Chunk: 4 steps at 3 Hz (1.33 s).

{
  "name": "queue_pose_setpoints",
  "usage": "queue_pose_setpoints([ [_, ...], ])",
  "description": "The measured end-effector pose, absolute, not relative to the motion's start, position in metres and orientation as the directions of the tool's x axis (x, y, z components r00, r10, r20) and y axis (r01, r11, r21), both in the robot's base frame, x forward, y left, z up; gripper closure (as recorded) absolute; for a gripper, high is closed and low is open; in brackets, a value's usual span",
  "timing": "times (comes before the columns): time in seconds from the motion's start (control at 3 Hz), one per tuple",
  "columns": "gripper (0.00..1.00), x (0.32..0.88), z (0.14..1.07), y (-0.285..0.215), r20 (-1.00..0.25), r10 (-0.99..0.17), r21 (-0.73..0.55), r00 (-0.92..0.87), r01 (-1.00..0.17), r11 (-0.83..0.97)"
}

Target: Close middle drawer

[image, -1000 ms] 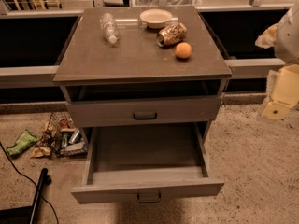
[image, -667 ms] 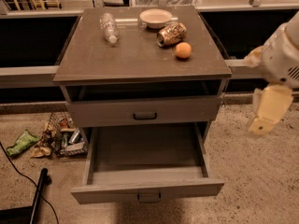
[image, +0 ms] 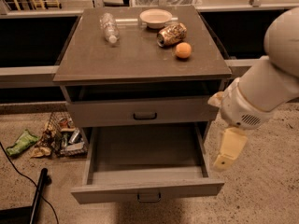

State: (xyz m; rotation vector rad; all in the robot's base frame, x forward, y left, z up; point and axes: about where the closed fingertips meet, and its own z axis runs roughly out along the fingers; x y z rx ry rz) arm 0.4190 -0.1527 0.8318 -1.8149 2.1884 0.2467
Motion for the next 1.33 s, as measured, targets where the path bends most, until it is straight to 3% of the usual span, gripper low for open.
queue_pose_setpoints([
  [0.33, 0.00, 0.409, 0.791, -0.123, -0.373, -0.916, 0.010, -0.147, -0.988, 0.154],
  [1.33, 0.00, 0.410, 0.710, -0.138, -0.357, -0.921, 0.013, -0.156, -0.987, 0.162],
])
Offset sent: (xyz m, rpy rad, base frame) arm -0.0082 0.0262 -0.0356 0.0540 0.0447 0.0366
